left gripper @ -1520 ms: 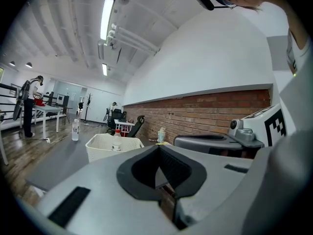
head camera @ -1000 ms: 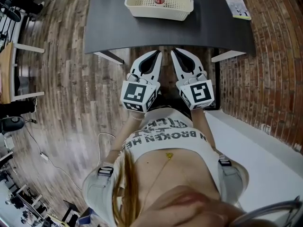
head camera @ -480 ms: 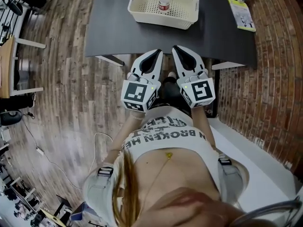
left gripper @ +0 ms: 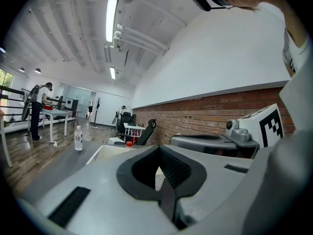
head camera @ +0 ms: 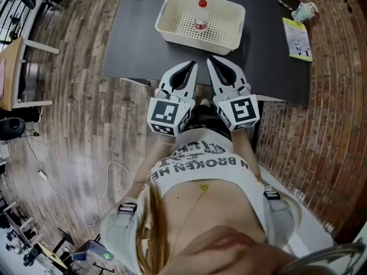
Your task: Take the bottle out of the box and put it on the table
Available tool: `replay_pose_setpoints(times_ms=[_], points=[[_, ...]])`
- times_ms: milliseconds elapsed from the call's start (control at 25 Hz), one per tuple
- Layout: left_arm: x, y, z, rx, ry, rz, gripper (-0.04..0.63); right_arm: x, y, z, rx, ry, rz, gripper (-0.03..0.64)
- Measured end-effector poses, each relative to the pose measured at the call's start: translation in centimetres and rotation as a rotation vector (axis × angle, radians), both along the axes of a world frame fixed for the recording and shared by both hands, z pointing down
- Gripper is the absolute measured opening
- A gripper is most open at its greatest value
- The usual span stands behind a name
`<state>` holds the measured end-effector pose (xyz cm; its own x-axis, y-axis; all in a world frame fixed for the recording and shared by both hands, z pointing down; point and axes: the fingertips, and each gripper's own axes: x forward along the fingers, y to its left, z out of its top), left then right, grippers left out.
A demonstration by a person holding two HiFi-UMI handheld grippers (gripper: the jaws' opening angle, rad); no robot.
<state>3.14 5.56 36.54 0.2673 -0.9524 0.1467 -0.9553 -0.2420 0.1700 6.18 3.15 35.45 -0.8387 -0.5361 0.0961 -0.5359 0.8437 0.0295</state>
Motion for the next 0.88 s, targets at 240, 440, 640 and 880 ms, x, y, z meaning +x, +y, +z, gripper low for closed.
replay_pose_setpoints(times_ms=[240,440,640,880], points=[[1.0,-2.7,0.2,-0.006,0.002,-0.02,0.006,0.9,-2.6,0.4,-0.01,-0.001,-0.021,0.009],[2.3,-5.0,0.4,-0.004,0.006,-0.028,0.006,2.2,-5.0,0.7,-0.014,0.0,-0.03,0.009],[3.4,-7.0,0.9,-0.003,0.013,-0.051,0.006,3.2,-7.0,1.0,-0.013,-0.013,-0.052,0.009],[3.3,-8.4,1.5,-0.027,0.009,-0.052,0.006,3.1,-8.5,1.4,-0.029,-0.02,-0.051,0.009]])
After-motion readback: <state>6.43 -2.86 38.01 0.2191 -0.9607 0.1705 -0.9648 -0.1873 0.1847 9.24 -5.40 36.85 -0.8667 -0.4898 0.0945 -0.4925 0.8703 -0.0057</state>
